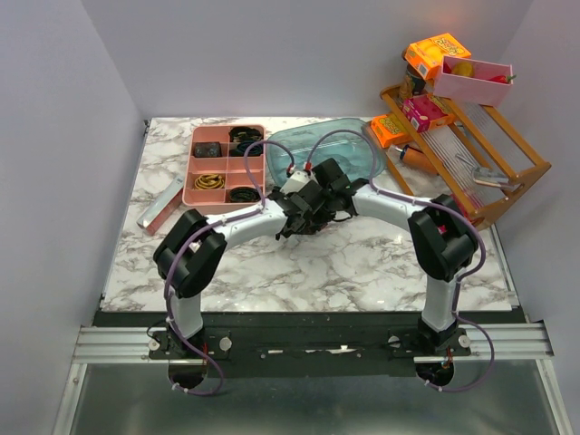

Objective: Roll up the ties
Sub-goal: Roll the tie at the center of the board.

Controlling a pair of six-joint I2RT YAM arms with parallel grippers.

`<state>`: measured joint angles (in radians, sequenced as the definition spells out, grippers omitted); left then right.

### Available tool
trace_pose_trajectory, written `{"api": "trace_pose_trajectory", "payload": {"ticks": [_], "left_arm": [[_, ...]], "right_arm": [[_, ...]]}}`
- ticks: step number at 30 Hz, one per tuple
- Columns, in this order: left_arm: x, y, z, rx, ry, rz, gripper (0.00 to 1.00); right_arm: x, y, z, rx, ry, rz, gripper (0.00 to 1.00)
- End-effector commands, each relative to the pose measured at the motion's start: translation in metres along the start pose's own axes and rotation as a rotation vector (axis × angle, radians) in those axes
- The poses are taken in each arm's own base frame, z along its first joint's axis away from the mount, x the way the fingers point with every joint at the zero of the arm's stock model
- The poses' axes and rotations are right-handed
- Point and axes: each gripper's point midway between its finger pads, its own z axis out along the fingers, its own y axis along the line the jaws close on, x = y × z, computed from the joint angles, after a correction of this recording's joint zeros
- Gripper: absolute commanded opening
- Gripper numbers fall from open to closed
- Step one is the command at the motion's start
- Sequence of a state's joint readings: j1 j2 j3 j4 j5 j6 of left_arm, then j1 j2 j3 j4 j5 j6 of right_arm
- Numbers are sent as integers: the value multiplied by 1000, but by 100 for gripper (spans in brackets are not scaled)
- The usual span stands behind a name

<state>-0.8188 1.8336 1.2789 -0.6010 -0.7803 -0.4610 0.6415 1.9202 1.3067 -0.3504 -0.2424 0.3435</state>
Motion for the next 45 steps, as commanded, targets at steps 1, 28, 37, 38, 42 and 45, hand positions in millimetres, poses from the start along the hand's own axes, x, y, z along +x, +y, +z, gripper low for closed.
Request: {"api": "trace_pose_trajectory", "payload": {"ticks": [1,28,37,38,42,45], "left_arm": [[0,2,5,-103,-6,26,31],[-16,-95,-12,248,-22,16,63],[-17,-104,-19,343,-25,-48,66],[-19,-102,-20,348,-29,-59,69],[-26,-84,-26,368,-54,-110,78],[-39,-70,-38,415,-91,-169,84]], "right_arm": [[2,-8,-3,34,-3,14,1],[11,-24,-6,53,3,53,1],[10,-21,-8,37,1,49,1],[9,-20,-9,34,-3,43,1],[0,-14,-16,12,-27,18,1],[-9,-4,-22,-24,-50,2,1]]}}
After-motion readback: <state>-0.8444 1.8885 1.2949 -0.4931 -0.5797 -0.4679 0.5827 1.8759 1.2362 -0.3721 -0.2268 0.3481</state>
